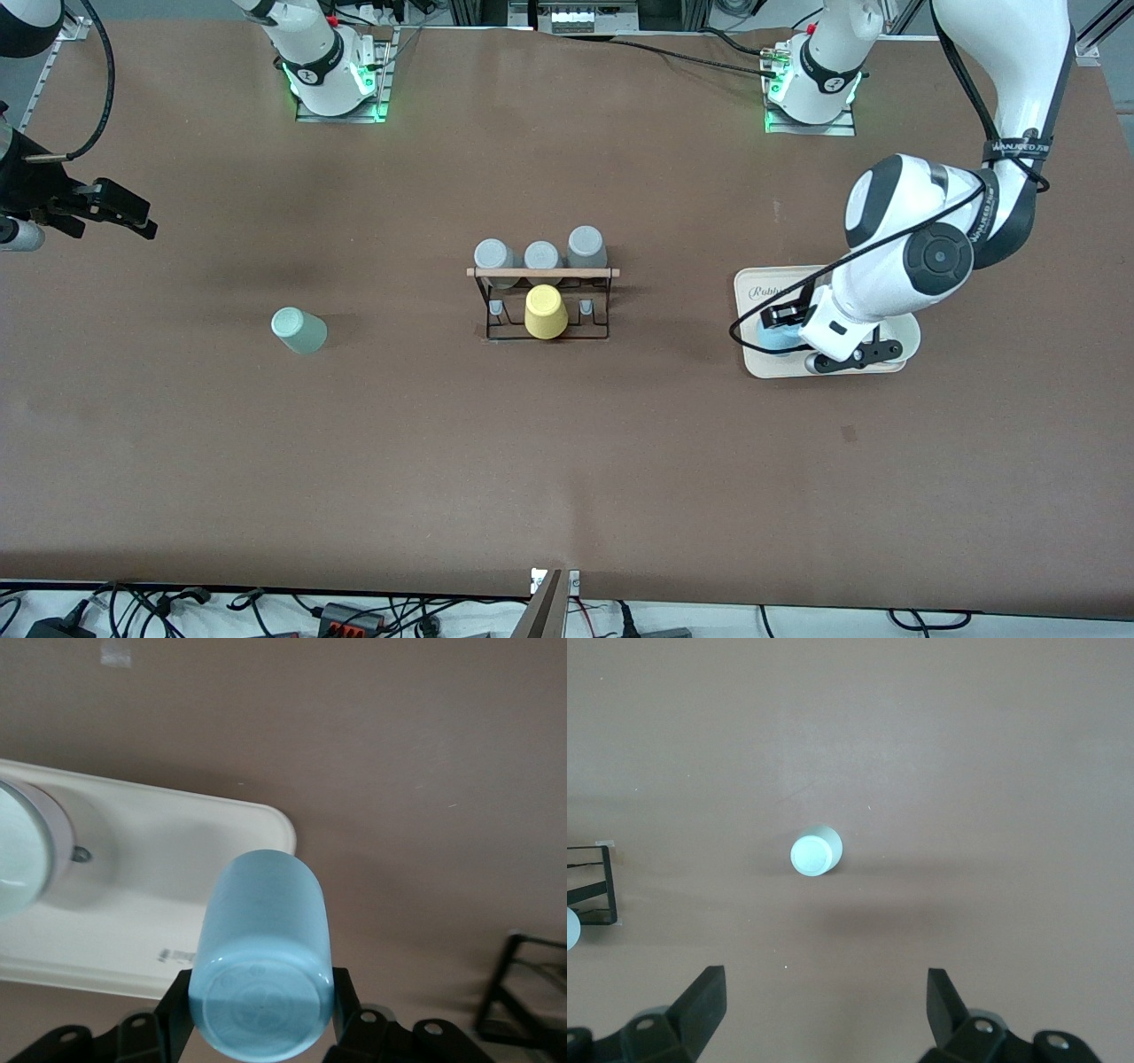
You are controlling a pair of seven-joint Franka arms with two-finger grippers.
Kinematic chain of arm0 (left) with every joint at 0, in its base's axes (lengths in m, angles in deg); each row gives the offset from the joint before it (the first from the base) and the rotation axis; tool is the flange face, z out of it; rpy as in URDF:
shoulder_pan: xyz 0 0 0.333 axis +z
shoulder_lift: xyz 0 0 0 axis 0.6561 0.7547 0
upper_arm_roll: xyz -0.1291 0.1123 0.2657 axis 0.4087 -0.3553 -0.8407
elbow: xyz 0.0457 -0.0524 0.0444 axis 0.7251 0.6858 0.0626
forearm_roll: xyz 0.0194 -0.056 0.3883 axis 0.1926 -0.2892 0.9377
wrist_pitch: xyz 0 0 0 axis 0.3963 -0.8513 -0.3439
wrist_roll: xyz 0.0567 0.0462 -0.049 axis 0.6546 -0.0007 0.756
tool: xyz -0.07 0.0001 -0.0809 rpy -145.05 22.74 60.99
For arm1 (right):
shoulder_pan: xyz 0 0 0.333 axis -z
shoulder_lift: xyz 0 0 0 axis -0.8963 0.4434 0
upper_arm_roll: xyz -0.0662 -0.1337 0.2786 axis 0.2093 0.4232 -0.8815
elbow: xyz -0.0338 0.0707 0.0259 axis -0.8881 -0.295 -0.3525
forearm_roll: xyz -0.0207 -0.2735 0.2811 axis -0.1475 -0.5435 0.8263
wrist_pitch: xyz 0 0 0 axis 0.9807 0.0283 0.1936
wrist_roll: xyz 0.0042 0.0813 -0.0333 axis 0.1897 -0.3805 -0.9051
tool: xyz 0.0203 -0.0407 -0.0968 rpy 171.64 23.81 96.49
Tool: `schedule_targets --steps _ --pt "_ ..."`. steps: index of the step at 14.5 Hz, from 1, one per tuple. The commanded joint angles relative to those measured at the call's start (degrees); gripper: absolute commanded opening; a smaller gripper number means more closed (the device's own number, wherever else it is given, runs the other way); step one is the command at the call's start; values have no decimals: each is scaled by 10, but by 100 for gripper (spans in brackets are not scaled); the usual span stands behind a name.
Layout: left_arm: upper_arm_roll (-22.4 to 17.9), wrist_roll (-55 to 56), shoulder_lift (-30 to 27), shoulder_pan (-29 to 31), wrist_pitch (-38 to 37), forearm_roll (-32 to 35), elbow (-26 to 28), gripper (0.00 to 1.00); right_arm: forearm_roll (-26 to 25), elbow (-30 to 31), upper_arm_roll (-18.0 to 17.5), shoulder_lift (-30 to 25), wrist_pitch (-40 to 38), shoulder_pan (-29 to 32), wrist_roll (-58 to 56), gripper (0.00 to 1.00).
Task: Hang scattered cups on rack with three cups
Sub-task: 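Carry the light blue cup with the left gripper to the rack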
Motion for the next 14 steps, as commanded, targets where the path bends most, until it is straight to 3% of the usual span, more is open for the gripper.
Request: schedule_targets --steps 1,5,9,14 --pt "42 104 5 -16 -13 -12 -45 47 -6 -3 -8 -1 -7 8 -4 100" --pt "63 221 32 -70 -13 -13 -105 47 -4 -4 -8 -1 -6 8 -1 100" --pt "63 336 105 -131 -12 -11 -193 47 -4 -3 -8 -1 -4 8 -1 100" --pt "60 391 157 -181 -6 -8 -227 47 -4 -4 -8 -1 -3 8 -1 100"
